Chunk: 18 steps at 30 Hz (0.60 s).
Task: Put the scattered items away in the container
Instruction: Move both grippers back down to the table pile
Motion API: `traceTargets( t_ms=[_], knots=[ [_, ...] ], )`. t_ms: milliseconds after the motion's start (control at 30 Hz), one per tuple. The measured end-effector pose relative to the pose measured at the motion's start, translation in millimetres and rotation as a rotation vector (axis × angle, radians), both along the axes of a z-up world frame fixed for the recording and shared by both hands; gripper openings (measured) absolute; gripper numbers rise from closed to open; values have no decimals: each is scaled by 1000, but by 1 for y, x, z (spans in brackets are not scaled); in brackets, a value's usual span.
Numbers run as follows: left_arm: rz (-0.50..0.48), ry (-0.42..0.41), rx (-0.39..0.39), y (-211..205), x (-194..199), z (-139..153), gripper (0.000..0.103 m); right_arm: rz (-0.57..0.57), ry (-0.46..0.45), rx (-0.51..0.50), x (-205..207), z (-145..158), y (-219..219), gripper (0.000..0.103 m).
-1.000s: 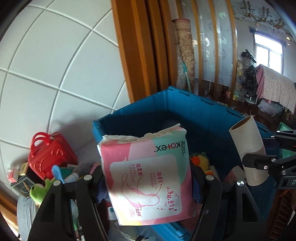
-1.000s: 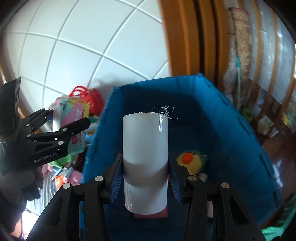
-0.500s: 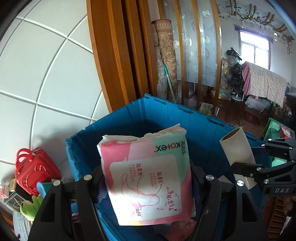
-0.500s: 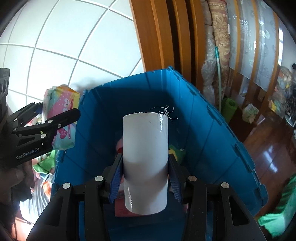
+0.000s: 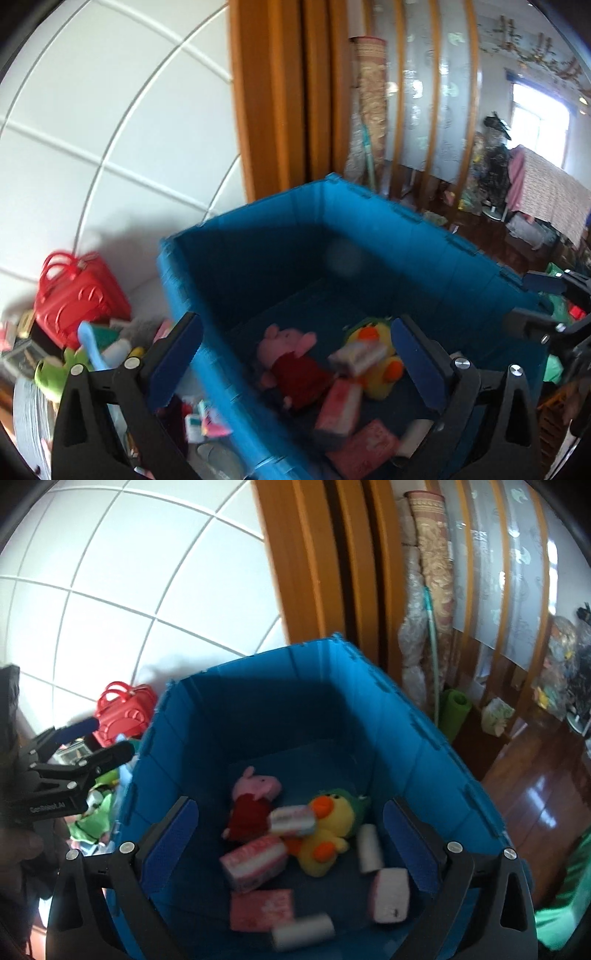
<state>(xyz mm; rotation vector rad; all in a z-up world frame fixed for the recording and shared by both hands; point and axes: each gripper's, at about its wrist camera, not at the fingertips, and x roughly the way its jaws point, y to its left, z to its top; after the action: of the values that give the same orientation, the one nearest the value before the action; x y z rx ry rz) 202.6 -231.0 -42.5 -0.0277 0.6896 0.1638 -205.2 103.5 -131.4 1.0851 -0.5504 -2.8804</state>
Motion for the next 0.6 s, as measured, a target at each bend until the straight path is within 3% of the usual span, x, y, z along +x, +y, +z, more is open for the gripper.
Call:
traceTargets(
  t_ms=[133,300,600],
  knots=[
    [72,27,3,31,-34,-13,103,19,24,-10,-8,7,-31,102],
    [158,62,-8,70,-82,-36,103,121,48,-8,-15,19,-82,102],
    [314,187,-33,153,-176,-98,103,259,21,27,-16,26,-189,102]
  ],
)
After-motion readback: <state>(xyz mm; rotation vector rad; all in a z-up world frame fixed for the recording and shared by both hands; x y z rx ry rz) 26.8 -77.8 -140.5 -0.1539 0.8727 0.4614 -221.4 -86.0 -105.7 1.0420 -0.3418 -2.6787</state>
